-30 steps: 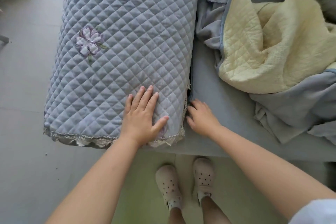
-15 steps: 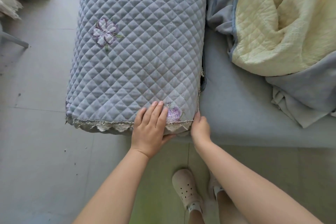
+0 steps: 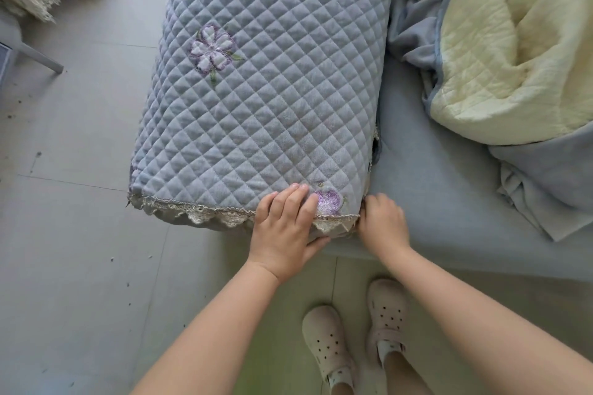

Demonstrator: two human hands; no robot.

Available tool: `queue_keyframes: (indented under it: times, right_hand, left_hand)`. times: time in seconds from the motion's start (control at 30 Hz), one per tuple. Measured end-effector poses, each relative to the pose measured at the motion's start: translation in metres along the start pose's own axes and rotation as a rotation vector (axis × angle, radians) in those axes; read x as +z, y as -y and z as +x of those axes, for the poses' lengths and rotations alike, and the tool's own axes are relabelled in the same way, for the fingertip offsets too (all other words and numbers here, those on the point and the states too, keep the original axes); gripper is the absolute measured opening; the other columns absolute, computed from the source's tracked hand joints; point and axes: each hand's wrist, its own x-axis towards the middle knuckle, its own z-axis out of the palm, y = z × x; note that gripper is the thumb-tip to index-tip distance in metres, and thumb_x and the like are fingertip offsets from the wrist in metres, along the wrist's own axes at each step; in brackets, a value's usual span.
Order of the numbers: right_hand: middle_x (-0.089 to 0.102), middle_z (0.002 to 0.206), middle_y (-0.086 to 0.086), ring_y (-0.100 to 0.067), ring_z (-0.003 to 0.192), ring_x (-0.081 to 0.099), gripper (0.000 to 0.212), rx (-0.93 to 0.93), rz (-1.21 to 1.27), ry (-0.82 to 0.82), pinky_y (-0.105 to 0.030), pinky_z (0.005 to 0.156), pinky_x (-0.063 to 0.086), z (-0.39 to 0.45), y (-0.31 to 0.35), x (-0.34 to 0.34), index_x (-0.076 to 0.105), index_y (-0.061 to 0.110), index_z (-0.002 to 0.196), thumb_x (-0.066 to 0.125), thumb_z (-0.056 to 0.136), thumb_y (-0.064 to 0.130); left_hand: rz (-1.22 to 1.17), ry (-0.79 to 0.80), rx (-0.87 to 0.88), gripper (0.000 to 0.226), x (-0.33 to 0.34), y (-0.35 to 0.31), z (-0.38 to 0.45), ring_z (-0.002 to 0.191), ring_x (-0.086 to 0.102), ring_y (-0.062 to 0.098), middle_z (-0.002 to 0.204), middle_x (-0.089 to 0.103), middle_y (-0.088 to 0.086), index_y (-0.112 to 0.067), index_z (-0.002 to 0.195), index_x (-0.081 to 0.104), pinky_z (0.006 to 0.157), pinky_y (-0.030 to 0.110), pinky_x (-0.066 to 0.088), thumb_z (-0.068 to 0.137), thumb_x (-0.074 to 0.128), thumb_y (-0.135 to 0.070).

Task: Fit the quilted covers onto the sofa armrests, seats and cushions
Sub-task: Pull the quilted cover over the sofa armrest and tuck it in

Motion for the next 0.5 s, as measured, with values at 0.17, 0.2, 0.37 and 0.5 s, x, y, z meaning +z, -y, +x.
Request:
queue_keyframes:
  times: [0.17, 0.2, 0.37, 0.5]
  right_hand:
    - [0.054, 0.122, -0.023, -0.04, 0.115, 0.051, 0.052, -0.343, -0.266, 0.128, -0.05, 0.097, 0.037, 0.038, -0.017, -0.012, 0.057, -0.008, 0.114, 0.036, 0.074, 0.018]
    - [0.041, 0.138, -0.018, -0.035, 0.131, 0.035, 0.064, -0.375, -0.337, 0.162, -0.047, 0.106, 0.026, 0.045, -0.019, -0.014, 0.046, -0.003, 0.129, 0.023, 0.077, 0.027]
    - [0.029, 0.146, -0.009, -0.023, 0.137, 0.018, 0.086, -0.442, -0.482, 0.241, -0.034, 0.103, 0.015, 0.064, -0.015, -0.021, 0.025, 0.012, 0.144, -0.002, 0.069, 0.045]
    - [0.043, 0.132, -0.011, -0.026, 0.125, 0.034, 0.046, -0.32, -0.47, 0.22, -0.036, 0.089, 0.035, 0.081, -0.002, -0.028, 0.037, 0.011, 0.136, 0.041, 0.093, 0.027]
  left_hand:
    - [-0.085, 0.044, -0.018, 0.059, -0.015, 0.015, -0.001, 0.104, 0.042, 0.016, 0.115, 0.041, -0.003, -0.018, 0.109, 0.045, 0.088, 0.029, 0.03, 0.07, 0.041, -0.062]
    - [-0.066, 0.072, -0.018, 0.062, -0.014, 0.019, -0.002, 0.106, 0.042, 0.016, 0.116, 0.042, -0.003, -0.019, 0.11, 0.045, 0.091, 0.03, 0.028, 0.067, 0.046, -0.064]
    - [0.093, 0.5, 0.007, 0.094, -0.029, 0.019, 0.014, 0.14, 0.017, 0.027, 0.15, 0.029, 0.009, -0.022, 0.139, 0.03, 0.102, 0.032, -0.015, 0.061, 0.077, -0.043]
    - [0.036, 0.399, -0.05, 0.098, -0.026, 0.021, 0.007, 0.121, 0.044, 0.026, 0.122, 0.062, 0.008, -0.018, 0.118, 0.051, 0.103, 0.034, 0.009, 0.03, 0.087, -0.041]
